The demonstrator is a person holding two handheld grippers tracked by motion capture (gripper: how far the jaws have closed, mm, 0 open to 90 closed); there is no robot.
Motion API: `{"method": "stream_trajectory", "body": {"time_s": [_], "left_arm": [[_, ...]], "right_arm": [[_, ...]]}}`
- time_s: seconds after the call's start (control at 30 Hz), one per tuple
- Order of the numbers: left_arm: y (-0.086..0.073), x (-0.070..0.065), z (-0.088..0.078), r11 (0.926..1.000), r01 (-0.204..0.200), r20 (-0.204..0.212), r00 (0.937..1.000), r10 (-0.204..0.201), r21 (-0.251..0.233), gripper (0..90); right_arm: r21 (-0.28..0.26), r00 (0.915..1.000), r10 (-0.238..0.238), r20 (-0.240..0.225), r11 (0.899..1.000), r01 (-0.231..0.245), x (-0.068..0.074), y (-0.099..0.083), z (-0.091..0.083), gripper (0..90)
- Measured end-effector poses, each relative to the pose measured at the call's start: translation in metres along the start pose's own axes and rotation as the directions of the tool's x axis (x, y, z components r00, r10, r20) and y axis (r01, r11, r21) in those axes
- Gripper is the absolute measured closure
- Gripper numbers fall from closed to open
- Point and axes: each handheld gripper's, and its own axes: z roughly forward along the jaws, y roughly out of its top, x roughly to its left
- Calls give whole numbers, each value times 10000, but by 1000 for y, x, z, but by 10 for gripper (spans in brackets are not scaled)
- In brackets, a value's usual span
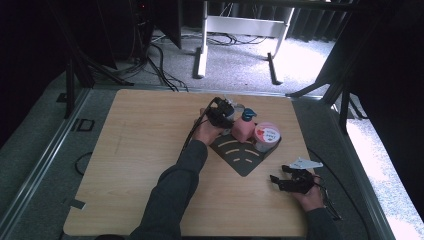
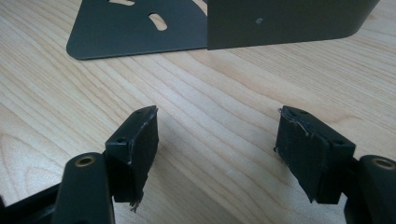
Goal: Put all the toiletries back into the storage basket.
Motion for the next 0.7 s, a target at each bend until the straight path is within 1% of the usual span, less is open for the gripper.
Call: {"method": "stream_trajectory", "body": {"time_s": [0.2, 0.23, 0.43, 0.7], "left_arm": [[0, 1, 4, 10000, 82, 123, 9999, -83, 27, 548], [0, 2, 4, 9999, 154, 169, 9997, -155, 11, 548], [-1, 4, 6, 9996, 291, 275, 9992, -289, -62, 547], [0, 6, 8, 9995, 294, 363, 9989, -291, -91, 545]], "right_arm": [[5, 10000, 8, -2, 10000, -8, 0, 0, 0, 295], [6, 10000, 9, -4, 10000, -9, 0, 0, 0, 295], [1, 10000, 27, -16, 10000, -27, 0, 0, 0, 295], [0, 10000, 21, -19, 10000, -21, 0, 0, 0, 295]]}}
